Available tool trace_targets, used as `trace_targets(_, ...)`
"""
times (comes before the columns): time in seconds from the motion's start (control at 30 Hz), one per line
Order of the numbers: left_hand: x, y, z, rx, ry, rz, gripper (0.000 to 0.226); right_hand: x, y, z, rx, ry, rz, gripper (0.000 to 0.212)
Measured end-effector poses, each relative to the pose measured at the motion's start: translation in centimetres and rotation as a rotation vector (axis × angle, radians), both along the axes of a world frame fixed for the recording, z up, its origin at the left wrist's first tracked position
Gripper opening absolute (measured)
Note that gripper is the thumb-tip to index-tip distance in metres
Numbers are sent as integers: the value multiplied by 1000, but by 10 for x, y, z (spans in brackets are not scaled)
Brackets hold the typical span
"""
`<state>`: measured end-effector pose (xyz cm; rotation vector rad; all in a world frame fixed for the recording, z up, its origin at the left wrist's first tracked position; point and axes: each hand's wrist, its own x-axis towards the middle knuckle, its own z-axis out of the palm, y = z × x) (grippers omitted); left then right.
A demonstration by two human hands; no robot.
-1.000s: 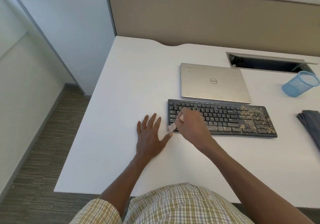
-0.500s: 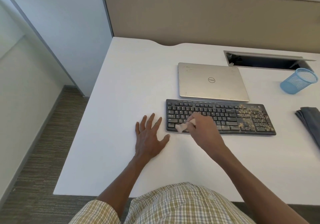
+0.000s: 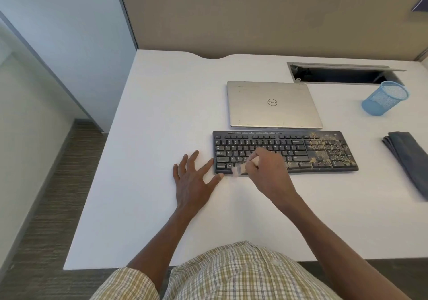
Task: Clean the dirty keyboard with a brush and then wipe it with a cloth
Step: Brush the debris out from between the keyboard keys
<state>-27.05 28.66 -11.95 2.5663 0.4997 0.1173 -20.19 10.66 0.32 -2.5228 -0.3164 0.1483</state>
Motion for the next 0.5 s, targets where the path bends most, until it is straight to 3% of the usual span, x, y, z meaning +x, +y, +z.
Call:
trace_targets(0.13,-1,1,-2,-13,-20,-3,60,5,9,-1,35,-35,-21,9)
trace_targets(0.27,-1,2,-5,1,-42,0,61,5,8,5,-105,20,60,12)
trace_targets(0.5,-1,2,-7,5,-55,-2,59,28,22,16,75,-54,-19,9)
